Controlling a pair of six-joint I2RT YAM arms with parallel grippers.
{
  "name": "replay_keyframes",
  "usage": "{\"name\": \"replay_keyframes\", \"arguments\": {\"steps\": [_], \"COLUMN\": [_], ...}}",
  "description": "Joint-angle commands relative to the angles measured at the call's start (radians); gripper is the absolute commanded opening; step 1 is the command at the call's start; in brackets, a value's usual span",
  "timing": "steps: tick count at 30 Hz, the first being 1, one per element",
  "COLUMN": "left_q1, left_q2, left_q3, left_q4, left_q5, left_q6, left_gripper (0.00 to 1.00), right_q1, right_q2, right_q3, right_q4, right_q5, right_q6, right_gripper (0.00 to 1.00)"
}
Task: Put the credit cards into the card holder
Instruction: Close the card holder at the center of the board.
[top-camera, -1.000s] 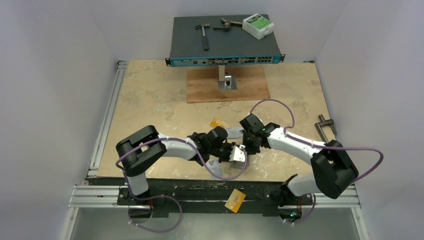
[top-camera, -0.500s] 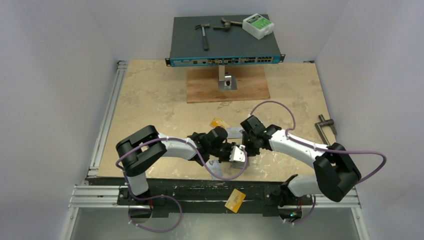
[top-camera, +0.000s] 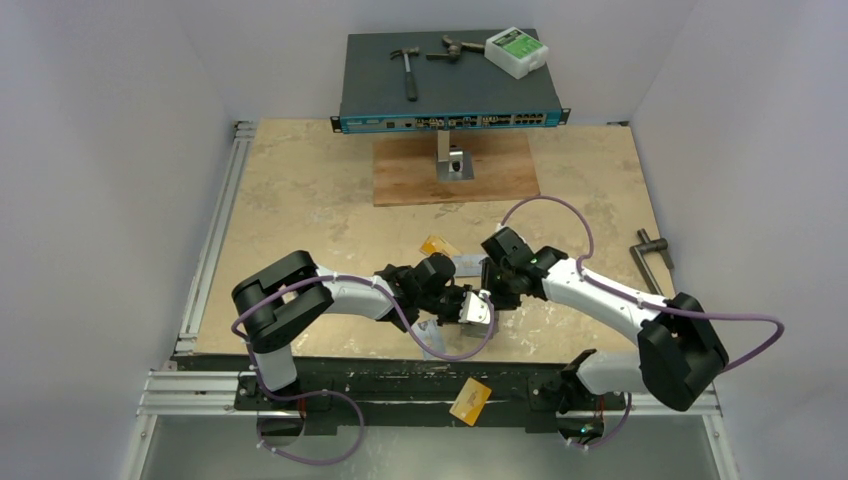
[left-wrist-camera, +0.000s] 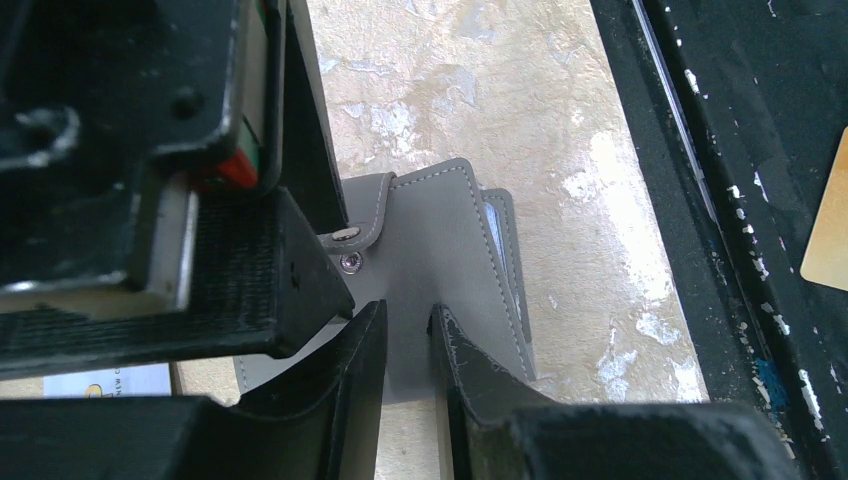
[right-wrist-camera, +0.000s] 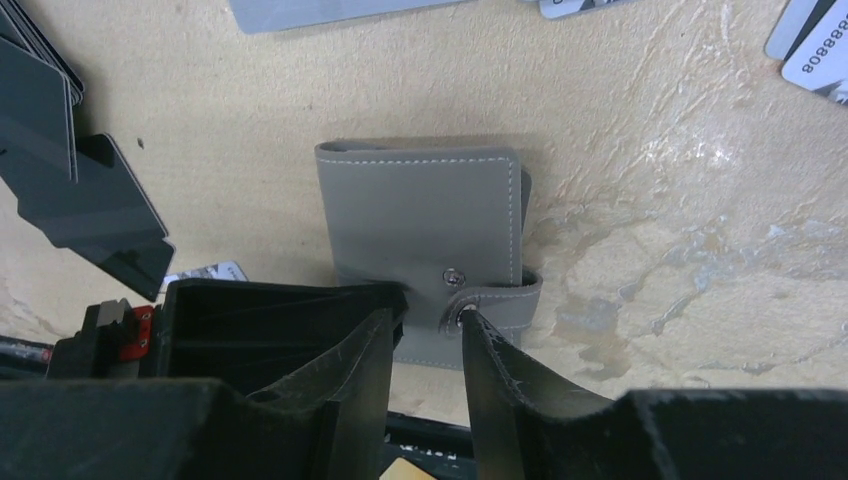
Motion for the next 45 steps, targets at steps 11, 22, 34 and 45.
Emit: {"name": "replay_keyframes", "arguments": {"steps": [11, 22, 34, 45], "left_q1": [0.006, 0.006, 0.006, 0.002], "left_q2": [0.023, 0.02, 0.015, -0.002], "left_q3": [-0.011, -0.012, -0.017, -0.051], "left_q4": [-0.084, -0.086, -0.083, -0.069], "left_q5": [-0.028, -0.029, -0.028, -0.003], "left_q6": [0.03, 0.034, 0.04, 0.078], "left_gripper": [0.22, 0.21, 0.21, 0.21], "right_q1": [0.065, 0.085, 0.094, 0.095], "right_q2": [0.043, 0.065, 0.103, 0.098], "right_q3": [0.063, 0.124, 0.136, 0.157], "right_q4": [-0.077, -0.138, -0.139, -0.167], "right_q5": [0.072, 0.156, 0.137, 0.201], "right_q6": [0.0, -0.003, -0.014, -0.003], "right_gripper": [0.3, 0.25, 0.26, 0.09]}}
